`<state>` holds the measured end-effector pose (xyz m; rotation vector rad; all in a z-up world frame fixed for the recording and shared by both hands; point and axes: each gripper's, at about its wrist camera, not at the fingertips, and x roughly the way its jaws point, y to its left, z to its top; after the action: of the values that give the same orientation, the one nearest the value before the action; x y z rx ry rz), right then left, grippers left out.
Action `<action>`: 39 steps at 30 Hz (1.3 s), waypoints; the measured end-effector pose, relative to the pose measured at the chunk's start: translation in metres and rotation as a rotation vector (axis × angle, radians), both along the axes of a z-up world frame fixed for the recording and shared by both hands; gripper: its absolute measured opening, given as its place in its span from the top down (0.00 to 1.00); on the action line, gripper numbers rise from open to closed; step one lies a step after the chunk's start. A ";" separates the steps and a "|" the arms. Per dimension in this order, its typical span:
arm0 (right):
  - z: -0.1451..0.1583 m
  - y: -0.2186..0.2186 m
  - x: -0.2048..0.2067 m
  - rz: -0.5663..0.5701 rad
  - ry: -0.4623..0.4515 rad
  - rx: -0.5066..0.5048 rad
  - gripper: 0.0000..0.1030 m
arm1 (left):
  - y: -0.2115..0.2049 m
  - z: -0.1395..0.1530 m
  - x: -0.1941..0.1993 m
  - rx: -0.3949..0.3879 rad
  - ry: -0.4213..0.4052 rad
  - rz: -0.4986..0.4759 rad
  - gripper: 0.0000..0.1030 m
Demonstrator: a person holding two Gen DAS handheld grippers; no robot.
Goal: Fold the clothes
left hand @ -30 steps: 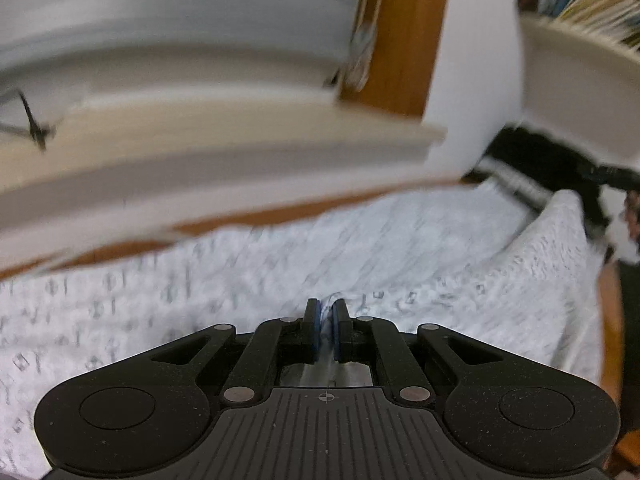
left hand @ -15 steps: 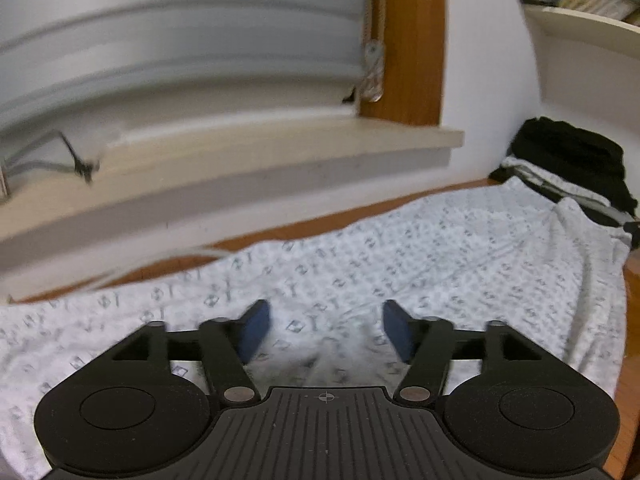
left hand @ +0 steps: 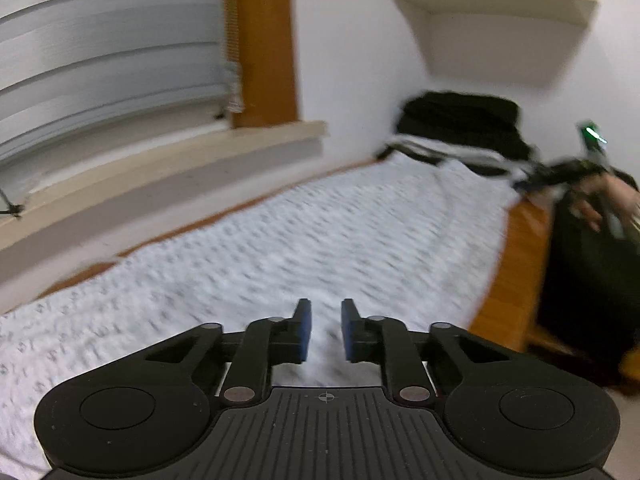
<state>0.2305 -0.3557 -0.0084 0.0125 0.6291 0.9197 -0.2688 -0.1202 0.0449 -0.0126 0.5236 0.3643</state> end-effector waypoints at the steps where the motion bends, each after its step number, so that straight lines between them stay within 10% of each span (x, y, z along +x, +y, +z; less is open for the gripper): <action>1: 0.001 0.001 0.000 -0.001 -0.009 -0.002 0.89 | -0.008 -0.002 -0.001 0.005 0.010 -0.012 0.85; 22: 0.035 0.006 0.000 -0.058 -0.082 0.121 0.98 | -0.043 -0.023 -0.037 0.072 0.164 0.019 0.76; 27: 0.035 0.008 0.001 -0.058 -0.083 0.106 0.98 | -0.038 -0.025 -0.038 0.060 0.151 0.027 0.76; 30: 0.035 0.008 0.003 -0.062 -0.074 0.102 0.98 | -0.039 -0.023 -0.041 0.059 0.128 0.015 0.99; 39: 0.035 -0.004 0.003 -0.103 -0.040 0.078 0.96 | -0.061 0.016 -0.085 -0.006 -0.027 -0.060 1.00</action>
<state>0.2337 -0.3596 0.0270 0.0956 0.5501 0.8428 -0.3542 -0.1808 0.0612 -0.0073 0.4973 0.3033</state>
